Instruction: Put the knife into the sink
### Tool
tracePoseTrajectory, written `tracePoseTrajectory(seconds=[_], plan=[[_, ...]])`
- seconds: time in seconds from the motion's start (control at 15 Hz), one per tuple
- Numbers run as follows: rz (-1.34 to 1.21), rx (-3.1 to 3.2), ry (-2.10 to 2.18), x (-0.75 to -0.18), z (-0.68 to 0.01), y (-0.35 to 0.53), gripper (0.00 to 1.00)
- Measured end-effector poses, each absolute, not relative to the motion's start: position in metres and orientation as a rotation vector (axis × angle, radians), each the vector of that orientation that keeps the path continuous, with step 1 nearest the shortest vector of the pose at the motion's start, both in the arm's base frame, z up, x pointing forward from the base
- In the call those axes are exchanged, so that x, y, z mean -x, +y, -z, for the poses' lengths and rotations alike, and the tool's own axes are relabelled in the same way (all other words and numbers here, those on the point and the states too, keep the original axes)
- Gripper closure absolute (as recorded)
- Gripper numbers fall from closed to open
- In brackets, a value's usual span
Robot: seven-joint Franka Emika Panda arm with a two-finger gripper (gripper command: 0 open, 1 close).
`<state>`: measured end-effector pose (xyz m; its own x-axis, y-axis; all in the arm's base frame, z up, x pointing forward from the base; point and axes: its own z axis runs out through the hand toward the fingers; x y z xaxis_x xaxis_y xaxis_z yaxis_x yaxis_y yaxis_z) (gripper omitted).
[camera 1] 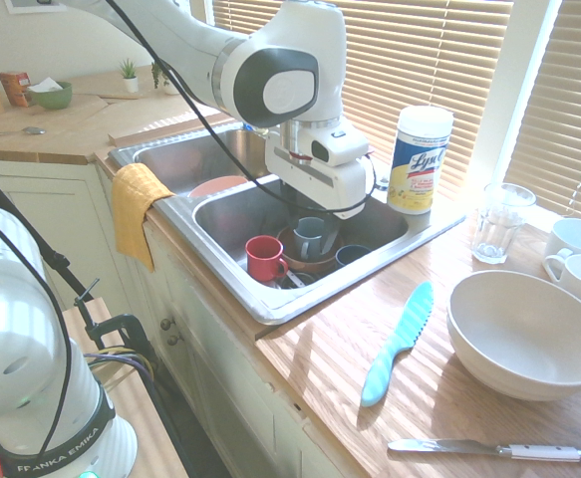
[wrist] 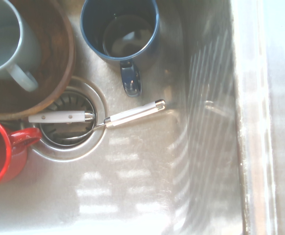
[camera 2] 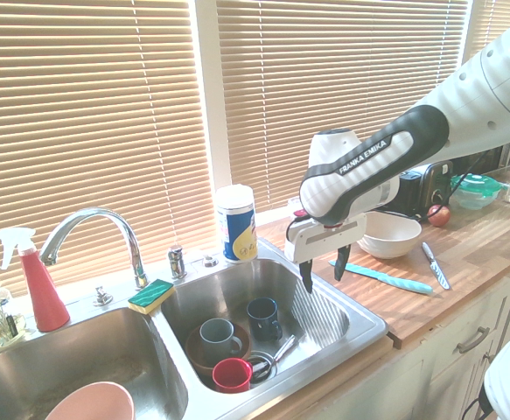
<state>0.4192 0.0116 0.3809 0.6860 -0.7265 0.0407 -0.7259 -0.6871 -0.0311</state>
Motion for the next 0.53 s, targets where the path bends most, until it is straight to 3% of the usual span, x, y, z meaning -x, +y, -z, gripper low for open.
tracePoseTrajectory(seconds=[0.2, 0.53], plan=[[0.075, 2.884, 1.213, -0.42, -0.379, 0.012, 0.0], [0.073, 3.038, 0.754, -0.413, -0.395, -0.021, 0.0]])
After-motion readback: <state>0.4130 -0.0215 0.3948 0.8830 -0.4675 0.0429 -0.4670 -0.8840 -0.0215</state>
